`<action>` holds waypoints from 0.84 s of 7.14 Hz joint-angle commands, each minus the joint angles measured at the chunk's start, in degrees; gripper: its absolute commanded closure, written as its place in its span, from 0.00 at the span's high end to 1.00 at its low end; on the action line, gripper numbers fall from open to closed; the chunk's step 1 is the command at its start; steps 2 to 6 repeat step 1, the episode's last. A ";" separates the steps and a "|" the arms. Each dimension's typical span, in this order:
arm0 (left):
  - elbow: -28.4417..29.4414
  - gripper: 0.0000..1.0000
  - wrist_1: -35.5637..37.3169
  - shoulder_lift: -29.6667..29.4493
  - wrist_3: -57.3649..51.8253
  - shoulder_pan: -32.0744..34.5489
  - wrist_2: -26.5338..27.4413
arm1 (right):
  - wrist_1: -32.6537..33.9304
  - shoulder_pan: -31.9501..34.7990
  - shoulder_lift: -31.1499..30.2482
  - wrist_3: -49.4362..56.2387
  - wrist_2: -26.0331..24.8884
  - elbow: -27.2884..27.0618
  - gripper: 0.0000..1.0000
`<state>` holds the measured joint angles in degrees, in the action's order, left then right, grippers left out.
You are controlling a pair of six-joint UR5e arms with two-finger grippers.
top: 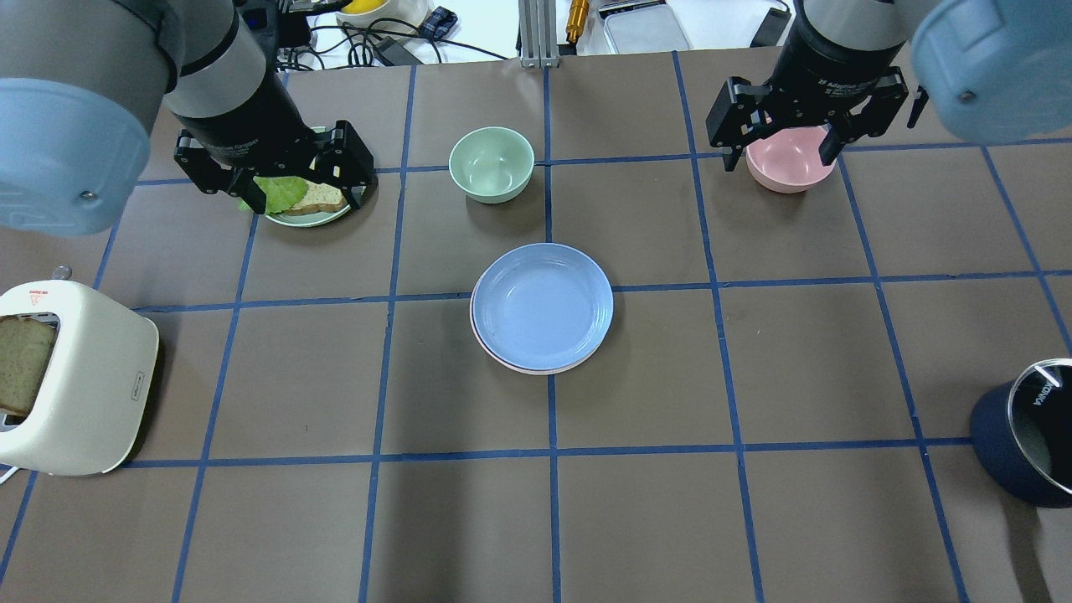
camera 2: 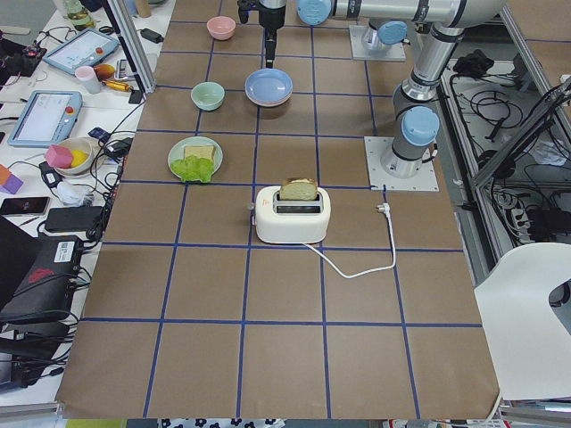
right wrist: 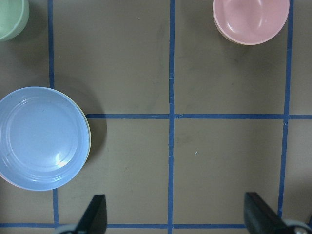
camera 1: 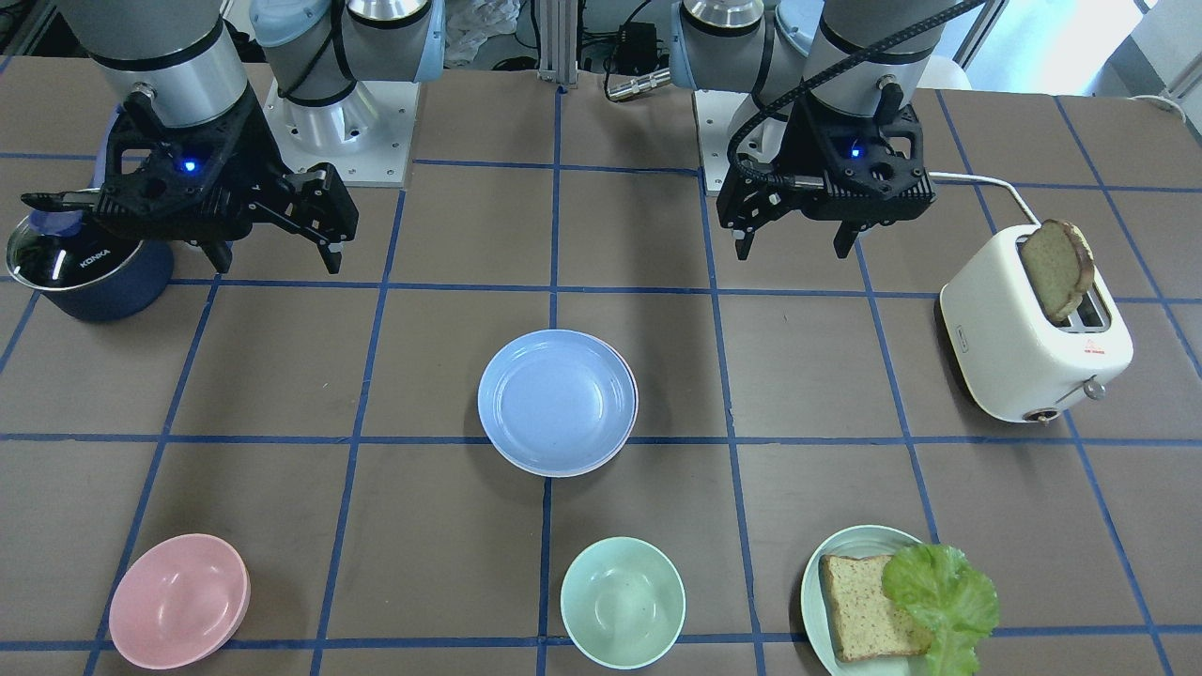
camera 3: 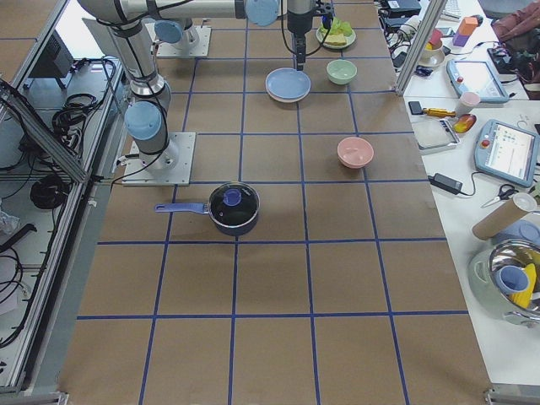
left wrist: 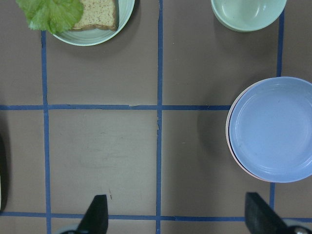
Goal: Stack three plates with pink and blue
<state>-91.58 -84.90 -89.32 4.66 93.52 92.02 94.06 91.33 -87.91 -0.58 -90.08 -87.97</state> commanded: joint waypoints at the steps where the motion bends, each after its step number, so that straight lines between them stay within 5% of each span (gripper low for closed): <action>1: 0.00 1.00 0.00 0.03 0.00 0.00 0.00 | -0.02 0.08 0.10 -0.12 -0.01 0.00 1.00; 6: 0.00 1.00 0.00 0.03 0.00 0.00 0.00 | -0.02 0.08 0.10 -0.12 -0.01 0.00 1.00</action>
